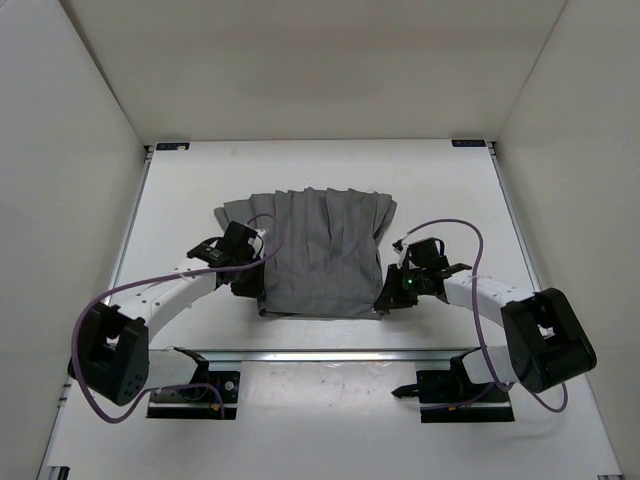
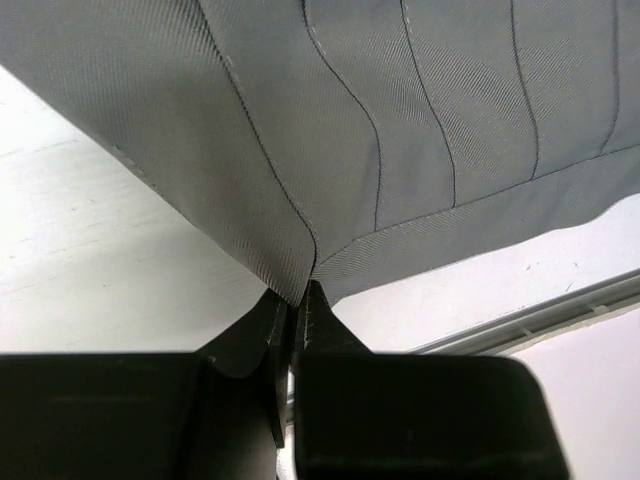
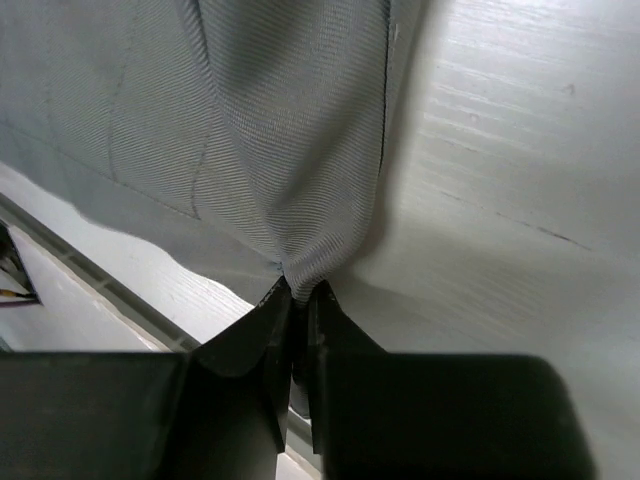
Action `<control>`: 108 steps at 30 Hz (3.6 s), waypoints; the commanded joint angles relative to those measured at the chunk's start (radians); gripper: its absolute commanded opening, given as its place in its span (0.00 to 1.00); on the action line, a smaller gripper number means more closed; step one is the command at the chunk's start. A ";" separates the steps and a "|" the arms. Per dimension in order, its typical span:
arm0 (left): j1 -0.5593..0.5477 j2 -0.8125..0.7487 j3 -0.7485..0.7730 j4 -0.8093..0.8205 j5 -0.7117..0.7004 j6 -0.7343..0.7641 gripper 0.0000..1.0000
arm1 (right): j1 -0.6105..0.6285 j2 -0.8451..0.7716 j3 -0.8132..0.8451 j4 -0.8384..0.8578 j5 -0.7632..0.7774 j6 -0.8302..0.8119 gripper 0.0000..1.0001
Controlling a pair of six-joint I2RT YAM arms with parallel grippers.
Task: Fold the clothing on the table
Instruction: Flatten the skirt out, then fold the skirt
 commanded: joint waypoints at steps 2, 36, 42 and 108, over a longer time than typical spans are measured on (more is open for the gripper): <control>0.007 0.001 -0.018 0.038 0.035 0.007 0.00 | -0.003 0.042 0.060 0.083 -0.034 0.008 0.00; -0.011 -0.279 0.033 -0.066 -0.096 -0.037 0.00 | -0.146 -0.494 0.028 -0.253 -0.017 0.056 0.00; 0.016 -0.367 0.036 -0.174 -0.051 -0.040 0.00 | 0.055 -0.578 -0.024 -0.284 0.021 0.145 0.00; 0.172 0.127 0.396 0.067 -0.044 0.072 0.00 | -0.237 -0.110 0.345 -0.085 -0.052 -0.031 0.00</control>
